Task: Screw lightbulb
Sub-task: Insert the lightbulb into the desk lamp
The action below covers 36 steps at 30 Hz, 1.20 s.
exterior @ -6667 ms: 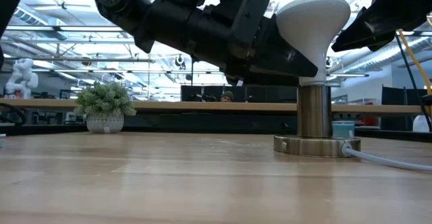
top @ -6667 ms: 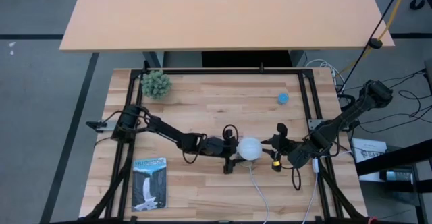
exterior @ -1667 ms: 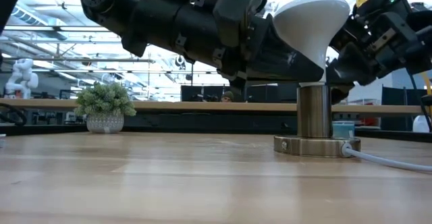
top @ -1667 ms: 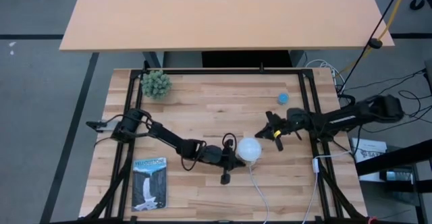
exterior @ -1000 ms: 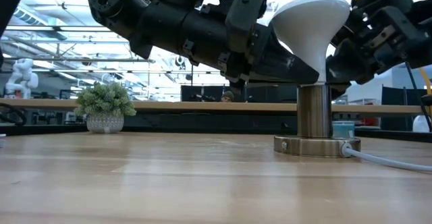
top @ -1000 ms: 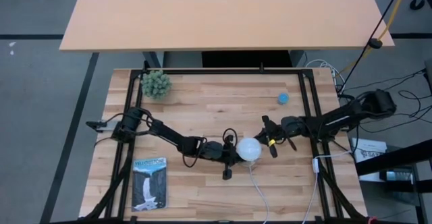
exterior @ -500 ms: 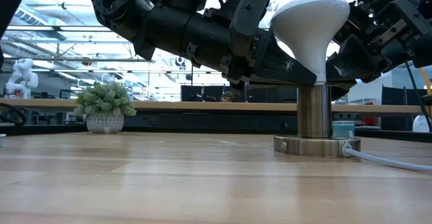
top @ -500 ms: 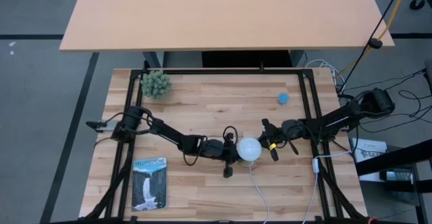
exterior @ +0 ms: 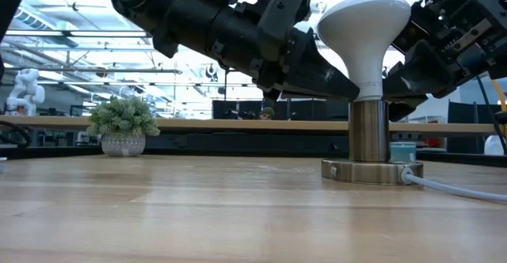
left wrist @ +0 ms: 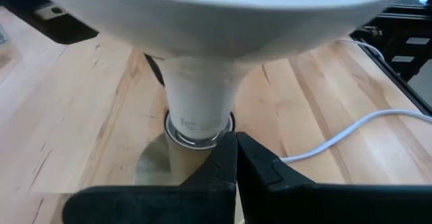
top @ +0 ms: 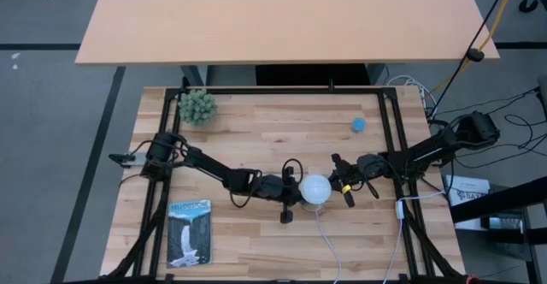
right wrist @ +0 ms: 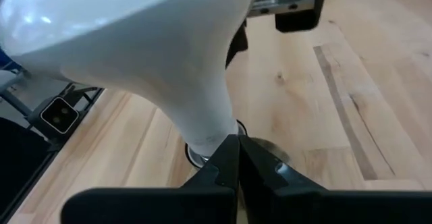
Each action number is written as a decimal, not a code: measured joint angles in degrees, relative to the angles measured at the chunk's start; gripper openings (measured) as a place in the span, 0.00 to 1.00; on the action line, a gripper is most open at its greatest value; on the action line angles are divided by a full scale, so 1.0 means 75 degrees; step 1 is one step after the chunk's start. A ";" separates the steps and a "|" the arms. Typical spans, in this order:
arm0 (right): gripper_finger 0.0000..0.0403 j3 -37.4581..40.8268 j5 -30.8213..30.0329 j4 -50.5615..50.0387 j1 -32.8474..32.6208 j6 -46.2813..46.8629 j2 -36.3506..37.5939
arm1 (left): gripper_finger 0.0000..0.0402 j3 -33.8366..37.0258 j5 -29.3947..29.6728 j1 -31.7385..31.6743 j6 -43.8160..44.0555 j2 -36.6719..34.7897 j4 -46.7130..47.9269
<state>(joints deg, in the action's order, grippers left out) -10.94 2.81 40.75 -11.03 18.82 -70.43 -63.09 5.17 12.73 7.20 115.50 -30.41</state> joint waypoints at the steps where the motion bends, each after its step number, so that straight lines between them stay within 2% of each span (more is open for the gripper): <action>1: 0.00 0.0000 0.0000 -0.0002 0.0000 0.0002 0.0000 | 0.00 0.0000 0.0000 0.0000 0.0000 0.0000 -0.0004; 21: 0.00 0.0000 0.0029 -0.0171 -0.0408 0.0386 0.0000 | 0.00 0.0000 0.0003 -0.0219 -0.0020 0.0000 0.0157; 25: 0.00 0.0000 -0.0008 -0.0639 -0.0485 0.0517 0.0003 | 0.00 0.0000 0.0003 -0.0216 -0.0020 0.0000 0.0166; 29: 0.00 0.0003 -0.0612 -0.0877 -0.0495 0.0627 0.0003 | 0.00 0.0000 -0.0102 -0.0212 -0.0006 0.0004 0.0244; 32: 0.00 0.0003 -0.1173 -0.0579 -0.0495 0.0455 0.0003 | 0.00 0.0000 -0.0301 -0.0195 0.0017 0.0012 0.0214; 36: 0.00 0.0003 -0.1209 -0.0253 -0.0495 0.0224 0.0003 | 0.00 0.0000 -0.0358 -0.0195 0.0031 0.0005 0.0206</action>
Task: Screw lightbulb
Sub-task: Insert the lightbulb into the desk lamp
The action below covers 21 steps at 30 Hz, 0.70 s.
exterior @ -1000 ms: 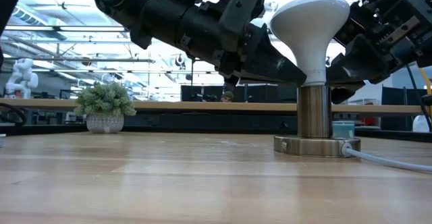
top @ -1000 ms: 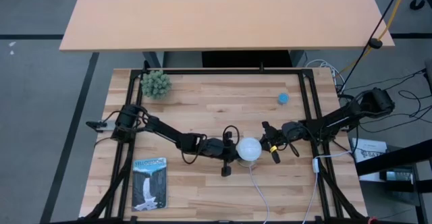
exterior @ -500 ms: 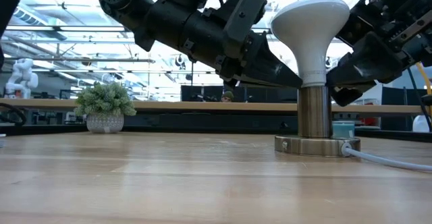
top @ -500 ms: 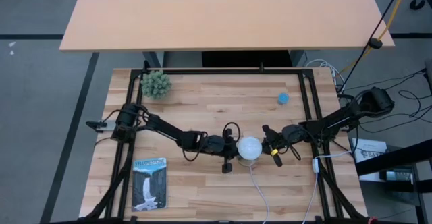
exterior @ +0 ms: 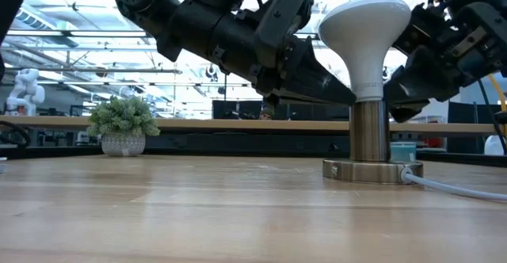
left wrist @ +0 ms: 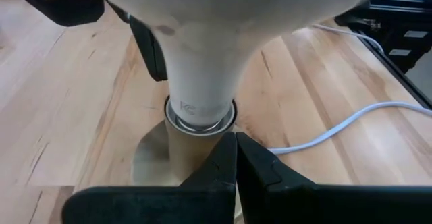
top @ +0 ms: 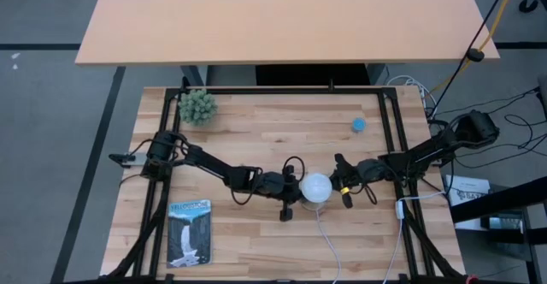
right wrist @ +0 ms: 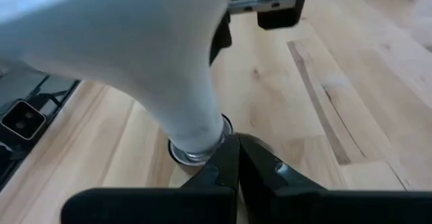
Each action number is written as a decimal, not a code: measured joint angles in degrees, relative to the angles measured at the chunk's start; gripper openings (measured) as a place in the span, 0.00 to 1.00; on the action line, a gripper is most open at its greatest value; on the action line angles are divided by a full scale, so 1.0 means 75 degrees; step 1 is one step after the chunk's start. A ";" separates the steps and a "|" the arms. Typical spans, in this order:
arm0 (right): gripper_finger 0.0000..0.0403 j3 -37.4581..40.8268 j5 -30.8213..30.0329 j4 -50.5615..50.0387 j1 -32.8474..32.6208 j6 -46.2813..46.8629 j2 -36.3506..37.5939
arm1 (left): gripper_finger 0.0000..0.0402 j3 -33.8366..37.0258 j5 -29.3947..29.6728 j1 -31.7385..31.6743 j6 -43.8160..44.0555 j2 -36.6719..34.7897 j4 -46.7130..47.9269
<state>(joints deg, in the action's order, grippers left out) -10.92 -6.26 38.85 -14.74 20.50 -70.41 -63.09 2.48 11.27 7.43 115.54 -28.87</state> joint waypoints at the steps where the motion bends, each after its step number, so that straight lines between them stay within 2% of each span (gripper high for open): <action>1: 0.00 0.0000 0.0000 0.0063 0.0000 -0.0005 0.0000 | 0.00 0.0000 -0.0012 0.0000 -0.0002 -0.0015 -0.0001; 12: 0.00 -0.0003 -0.0324 0.0437 0.0000 -0.0223 0.0000 | 0.00 0.0000 -0.0126 -0.0005 -0.0110 -0.0303 -0.0078; 21: 0.00 -0.0003 -0.0128 0.0454 -0.0079 -0.0225 0.0000 | 0.00 0.0000 -0.0115 -0.0065 -0.0236 -0.0303 -0.0107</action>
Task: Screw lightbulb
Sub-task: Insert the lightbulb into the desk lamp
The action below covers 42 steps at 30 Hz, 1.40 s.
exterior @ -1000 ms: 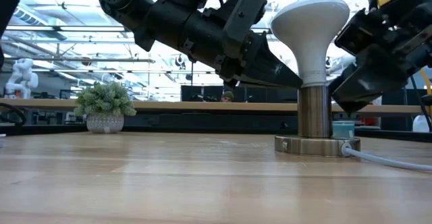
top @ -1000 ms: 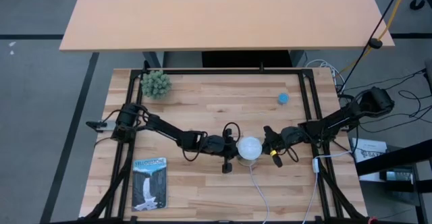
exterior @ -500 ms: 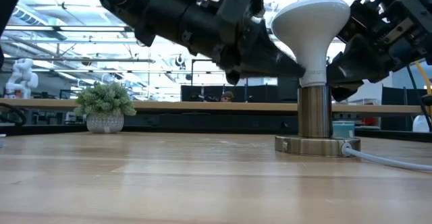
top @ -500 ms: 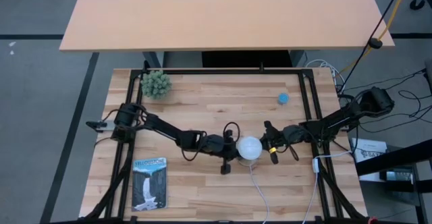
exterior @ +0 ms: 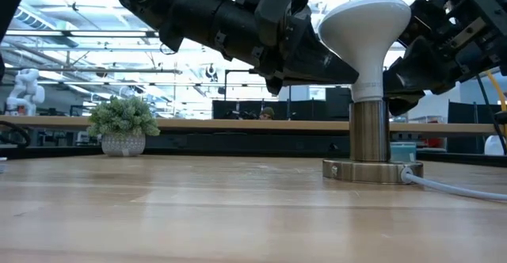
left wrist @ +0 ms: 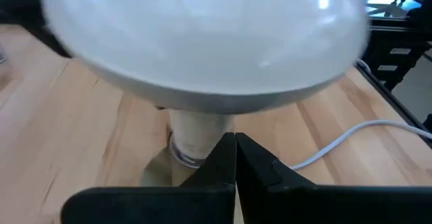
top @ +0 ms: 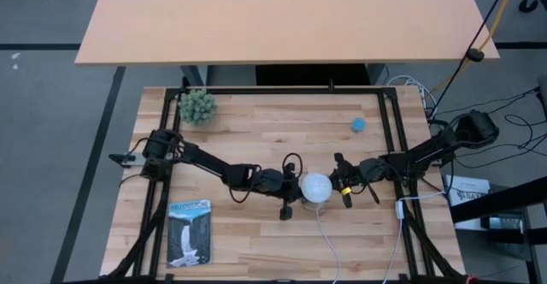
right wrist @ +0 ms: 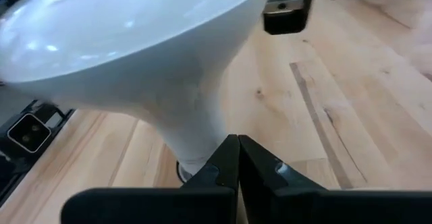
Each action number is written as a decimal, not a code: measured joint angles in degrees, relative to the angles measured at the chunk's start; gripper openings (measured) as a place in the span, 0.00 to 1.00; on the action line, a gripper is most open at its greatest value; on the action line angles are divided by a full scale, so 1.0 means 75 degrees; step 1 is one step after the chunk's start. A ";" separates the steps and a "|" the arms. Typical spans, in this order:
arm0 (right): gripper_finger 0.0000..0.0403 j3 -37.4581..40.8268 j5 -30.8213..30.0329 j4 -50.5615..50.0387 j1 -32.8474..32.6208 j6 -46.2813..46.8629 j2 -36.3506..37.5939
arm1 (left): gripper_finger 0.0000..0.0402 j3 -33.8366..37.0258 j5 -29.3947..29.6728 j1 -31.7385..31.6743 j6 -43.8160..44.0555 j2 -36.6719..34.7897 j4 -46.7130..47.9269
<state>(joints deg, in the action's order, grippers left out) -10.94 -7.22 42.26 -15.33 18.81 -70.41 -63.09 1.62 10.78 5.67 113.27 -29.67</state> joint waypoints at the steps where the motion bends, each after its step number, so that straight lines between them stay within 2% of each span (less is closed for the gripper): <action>1: 0.00 0.0000 0.0000 -0.0003 -0.0038 0.0000 0.0000 | 0.00 0.0000 0.0001 -0.0022 0.0003 0.0000 0.0012; 28: 0.00 0.0000 0.0350 -0.0234 -0.0865 0.0628 -0.0001 | 0.00 0.0001 0.0132 -0.0317 0.0001 0.0000 0.0340; 35: 0.00 0.0000 -0.0389 -0.0457 -0.0865 0.0618 -0.0002 | 0.00 0.0001 0.0131 -0.0142 0.0051 0.0006 0.0832; 42: 0.00 0.0000 -0.1237 -0.0394 -0.0863 0.0525 0.0000 | 0.00 0.0002 -0.0086 0.0164 0.0189 0.0009 0.0705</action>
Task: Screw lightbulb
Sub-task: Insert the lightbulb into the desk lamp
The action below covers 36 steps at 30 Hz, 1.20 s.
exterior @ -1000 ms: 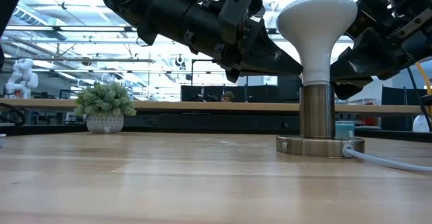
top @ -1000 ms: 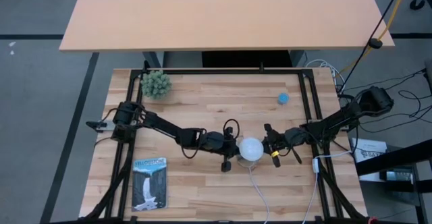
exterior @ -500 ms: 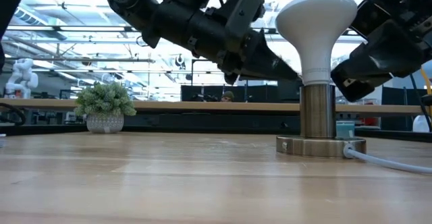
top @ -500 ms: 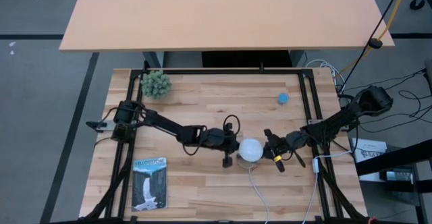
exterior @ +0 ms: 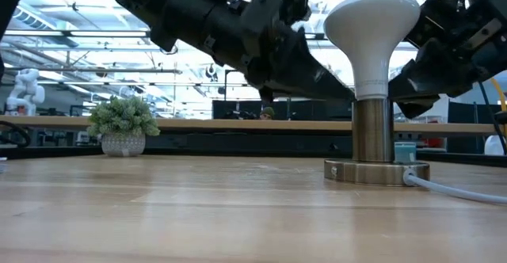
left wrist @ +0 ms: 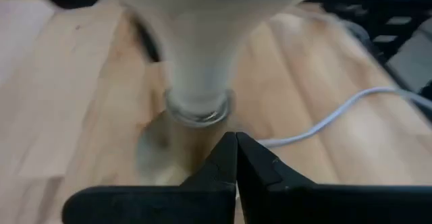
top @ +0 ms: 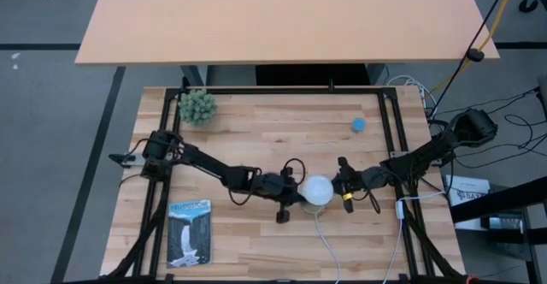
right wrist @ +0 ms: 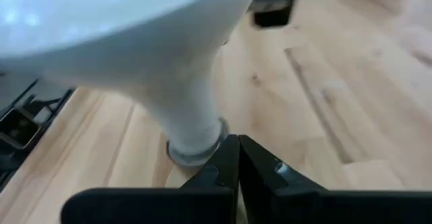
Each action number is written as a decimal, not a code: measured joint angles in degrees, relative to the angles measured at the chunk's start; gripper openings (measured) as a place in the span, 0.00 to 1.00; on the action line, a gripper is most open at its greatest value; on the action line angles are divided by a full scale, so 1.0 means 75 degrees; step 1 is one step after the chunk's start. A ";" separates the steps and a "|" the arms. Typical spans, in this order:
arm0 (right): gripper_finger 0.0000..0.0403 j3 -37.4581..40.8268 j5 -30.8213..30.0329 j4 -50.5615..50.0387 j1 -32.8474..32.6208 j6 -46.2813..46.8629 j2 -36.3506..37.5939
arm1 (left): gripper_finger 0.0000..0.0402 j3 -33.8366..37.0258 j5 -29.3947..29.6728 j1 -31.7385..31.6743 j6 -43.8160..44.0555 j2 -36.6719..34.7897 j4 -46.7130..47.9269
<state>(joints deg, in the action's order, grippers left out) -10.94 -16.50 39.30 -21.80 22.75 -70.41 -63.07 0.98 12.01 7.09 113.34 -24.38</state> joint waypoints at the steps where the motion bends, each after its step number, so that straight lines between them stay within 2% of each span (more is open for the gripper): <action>1: 0.00 0.0000 -0.0080 0.0041 0.0000 -0.0006 0.0000 | 0.00 0.0000 -0.0044 0.0024 -0.0002 0.0002 -0.0120; 7: 0.00 -0.0003 -0.0203 0.0544 0.0003 -0.0333 0.0000 | 0.00 -0.0002 -0.0059 -0.0038 -0.0202 0.0003 -0.0843; 12: 0.00 -0.0003 -0.0110 0.0552 0.0003 -0.0327 0.0000 | 0.00 -0.0002 -0.0057 -0.0131 -0.0184 0.0003 -0.0760; 20: 0.00 -0.0119 0.0599 0.0524 0.0001 -0.0324 0.0000 | 0.00 0.0001 -0.0117 -0.0160 -0.0201 0.0003 -0.0713; 29: 0.00 -0.0134 0.0669 -0.0115 -0.0009 0.0343 -0.0003 | 0.00 0.0001 -0.0039 -0.0349 -0.0189 0.0003 -0.0641; 36: 0.00 -0.0134 0.0650 -0.0139 -0.0009 0.0364 -0.0003 | 0.00 0.0001 -0.0041 -0.0436 -0.0160 0.0003 -0.0632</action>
<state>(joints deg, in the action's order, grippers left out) -11.94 -11.63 38.26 -21.87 25.47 -70.43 -63.07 0.67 8.74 5.89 113.36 -29.12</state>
